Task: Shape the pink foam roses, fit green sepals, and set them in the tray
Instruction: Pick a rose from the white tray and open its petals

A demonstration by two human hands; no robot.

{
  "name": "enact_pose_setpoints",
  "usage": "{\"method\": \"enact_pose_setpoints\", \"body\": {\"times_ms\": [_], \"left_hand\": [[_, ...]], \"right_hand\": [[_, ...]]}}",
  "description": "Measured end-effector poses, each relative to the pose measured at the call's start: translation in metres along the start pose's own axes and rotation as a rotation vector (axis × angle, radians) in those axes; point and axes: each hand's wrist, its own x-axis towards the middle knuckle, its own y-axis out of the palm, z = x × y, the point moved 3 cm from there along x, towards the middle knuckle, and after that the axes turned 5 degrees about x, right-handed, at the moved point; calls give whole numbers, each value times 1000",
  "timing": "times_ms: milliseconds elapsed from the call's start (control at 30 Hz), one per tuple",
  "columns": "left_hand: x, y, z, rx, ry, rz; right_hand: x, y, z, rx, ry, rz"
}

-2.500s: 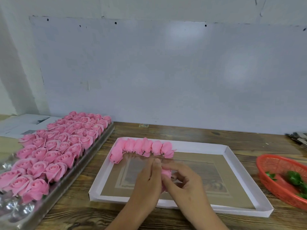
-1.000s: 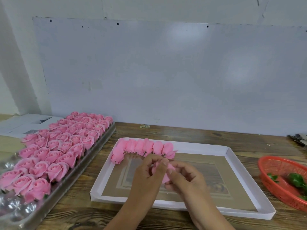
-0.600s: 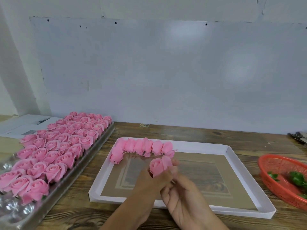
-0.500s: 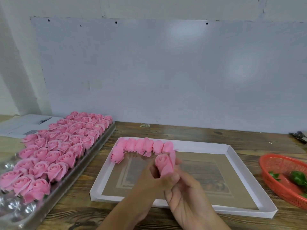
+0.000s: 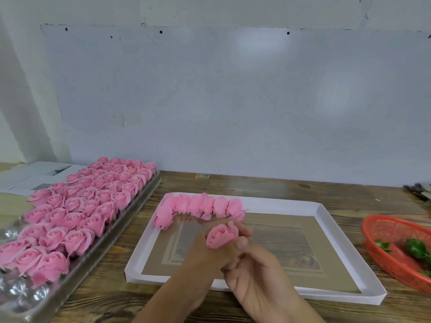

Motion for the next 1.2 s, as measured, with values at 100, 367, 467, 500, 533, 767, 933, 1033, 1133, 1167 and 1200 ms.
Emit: {"method": "enact_pose_setpoints", "body": {"times_ms": [100,367,467,500,533,767,933,1033,1133,1167,1200], "left_hand": [[-1,-1,-4,-4,21,-2],[0,-4,-5,-36,127,-221],[2,-9,-3,-43,120,-290],[2,-10,-2,-14,130,-318],[3,-10,-1,17,147,-339],[4,-11,-4,373,346,-392],[3,-12,-3,525,440,-421],[2,-10,-2,582,463,-461],[6,-14,5,571,340,-527],[8,-16,7,567,298,-533],[9,-17,8,555,262,-527]], "right_hand": [[-1,4,1,4,28,9],[1,-1,-7,-330,82,-87],[4,-3,-5,-575,-84,-129],[4,-4,-5,-644,-135,-154],[4,-7,-6,-685,-169,-173],[6,-5,-6,-647,-113,-224],[2,-10,-3,-649,37,-218],[1,-12,-1,-752,59,-227],[1,-16,8,-1026,-95,-263],[0,-16,11,-1140,-205,-230],[-2,-15,13,-1236,-316,-174]]}}
